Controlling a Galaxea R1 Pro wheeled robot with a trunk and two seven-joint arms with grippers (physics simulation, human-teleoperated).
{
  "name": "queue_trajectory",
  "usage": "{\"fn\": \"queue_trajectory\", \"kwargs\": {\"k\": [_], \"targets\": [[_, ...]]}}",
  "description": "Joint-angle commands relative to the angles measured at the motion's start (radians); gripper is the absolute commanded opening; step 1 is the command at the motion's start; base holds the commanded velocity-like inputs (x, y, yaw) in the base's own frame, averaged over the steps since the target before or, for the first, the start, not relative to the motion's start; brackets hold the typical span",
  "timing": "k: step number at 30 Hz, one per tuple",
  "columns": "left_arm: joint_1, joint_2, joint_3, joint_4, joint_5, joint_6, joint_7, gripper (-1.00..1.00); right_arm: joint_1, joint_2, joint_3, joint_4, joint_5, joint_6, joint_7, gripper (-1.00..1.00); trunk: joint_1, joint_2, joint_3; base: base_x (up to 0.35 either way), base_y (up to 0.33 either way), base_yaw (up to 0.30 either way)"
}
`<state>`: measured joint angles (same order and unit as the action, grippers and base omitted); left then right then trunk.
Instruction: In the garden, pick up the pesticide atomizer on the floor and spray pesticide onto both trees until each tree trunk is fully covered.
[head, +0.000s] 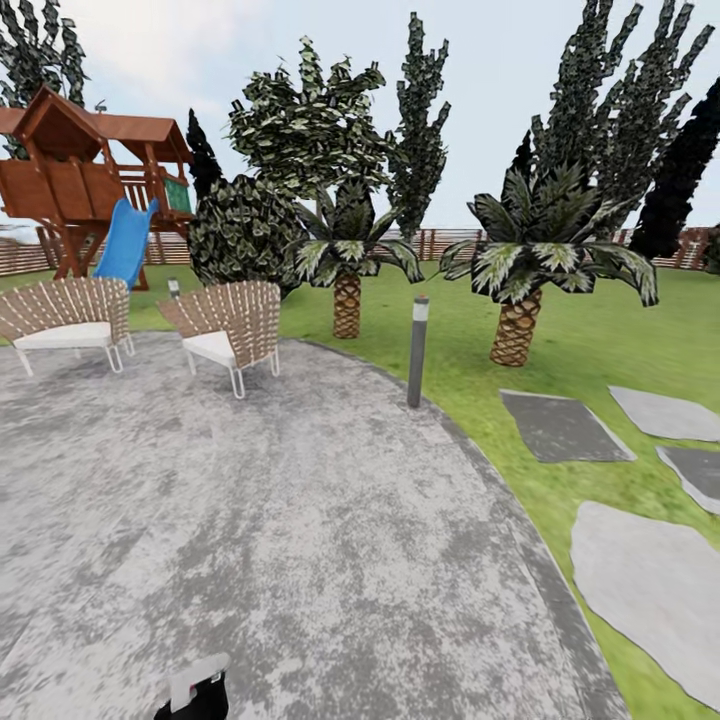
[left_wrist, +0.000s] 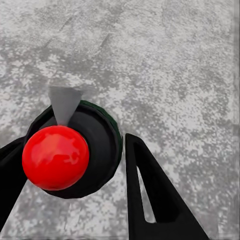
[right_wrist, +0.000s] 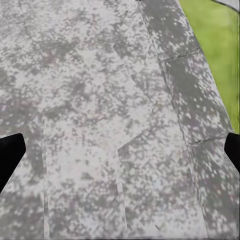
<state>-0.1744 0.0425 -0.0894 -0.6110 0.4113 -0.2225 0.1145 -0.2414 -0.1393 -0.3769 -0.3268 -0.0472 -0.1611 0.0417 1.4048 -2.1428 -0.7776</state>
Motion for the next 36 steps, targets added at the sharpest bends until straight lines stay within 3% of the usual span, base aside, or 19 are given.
{"fn": "queue_trajectory", "kwargs": {"k": [1,9,36], "targets": [[0.0,0.002,-0.009,0.007,0.007,-0.005,0.008,-1.0,-0.001,0.0,-0.004,0.001,-0.005,-0.004,0.004,1.0,-0.004,0.007,0.002,0.0,0.0,-0.223],[0.0,0.001,-0.009,0.044,0.009,-0.006,0.006,-1.0,-0.001,0.001,-0.004,0.002,-0.005,-0.004,0.004,1.0,-0.035,0.063,0.027,0.0,0.0,-0.241],[0.0,0.001,-0.009,0.048,0.009,-0.007,0.007,-1.0,-0.001,0.0,-0.004,0.0,-0.005,-0.004,0.004,1.0,-0.138,0.252,0.112,0.0,0.0,-0.249]]}}
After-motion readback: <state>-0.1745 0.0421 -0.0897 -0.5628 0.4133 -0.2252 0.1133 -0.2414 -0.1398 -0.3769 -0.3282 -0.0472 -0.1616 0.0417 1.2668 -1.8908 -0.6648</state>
